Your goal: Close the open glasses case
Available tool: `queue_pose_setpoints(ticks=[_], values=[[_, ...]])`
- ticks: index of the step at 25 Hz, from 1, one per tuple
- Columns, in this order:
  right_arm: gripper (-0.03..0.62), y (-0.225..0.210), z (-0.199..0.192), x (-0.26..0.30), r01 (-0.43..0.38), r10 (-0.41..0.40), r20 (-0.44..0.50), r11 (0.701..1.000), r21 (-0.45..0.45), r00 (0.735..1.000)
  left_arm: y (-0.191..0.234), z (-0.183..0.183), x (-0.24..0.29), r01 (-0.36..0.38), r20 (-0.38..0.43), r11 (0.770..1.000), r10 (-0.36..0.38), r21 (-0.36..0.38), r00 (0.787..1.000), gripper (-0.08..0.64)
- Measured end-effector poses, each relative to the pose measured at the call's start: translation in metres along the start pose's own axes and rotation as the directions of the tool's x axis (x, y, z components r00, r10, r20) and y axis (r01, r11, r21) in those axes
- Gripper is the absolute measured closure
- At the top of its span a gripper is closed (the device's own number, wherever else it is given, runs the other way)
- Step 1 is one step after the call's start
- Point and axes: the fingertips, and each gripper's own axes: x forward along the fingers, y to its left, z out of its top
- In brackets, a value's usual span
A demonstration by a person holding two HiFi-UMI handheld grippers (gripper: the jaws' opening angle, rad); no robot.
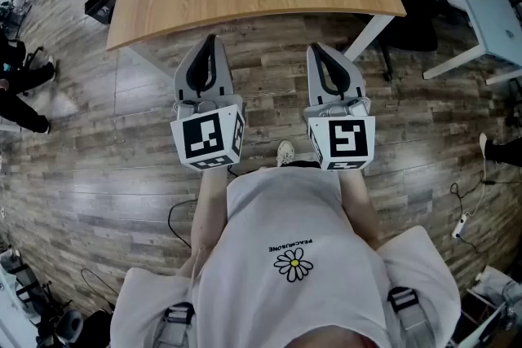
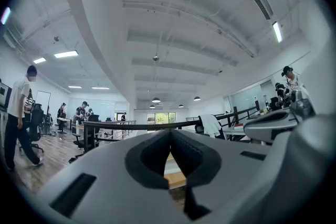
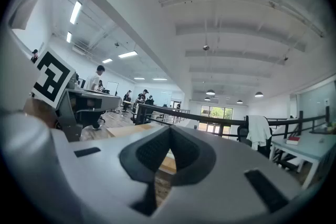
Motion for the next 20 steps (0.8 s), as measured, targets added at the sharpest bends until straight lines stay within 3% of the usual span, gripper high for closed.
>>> queue_pose_setpoints(ticks=[11,14,20], values=[[0.584,-0.002,-0.006,0.011,-0.038,0.039,-0.024,0.998,0.041,0.999,0.014,0.000,0.005,-0.032,-0.023,0.999,0.032,0.025,0.999,0.543],[0.584,-0.004,-0.015,0.015,-0.070,0.072,-0.020,0.994,0.086,0.997,0.023,-0.007,0.013,-0.047,-0.036,0.999,0.047,-0.006,0.998,0.543],[0.584,-0.024,-0.027,0.025,-0.087,0.091,-0.020,0.987,0.137,0.996,0.004,-0.012,0.030,0.030,-0.054,0.999,-0.032,-0.024,0.998,0.543]])
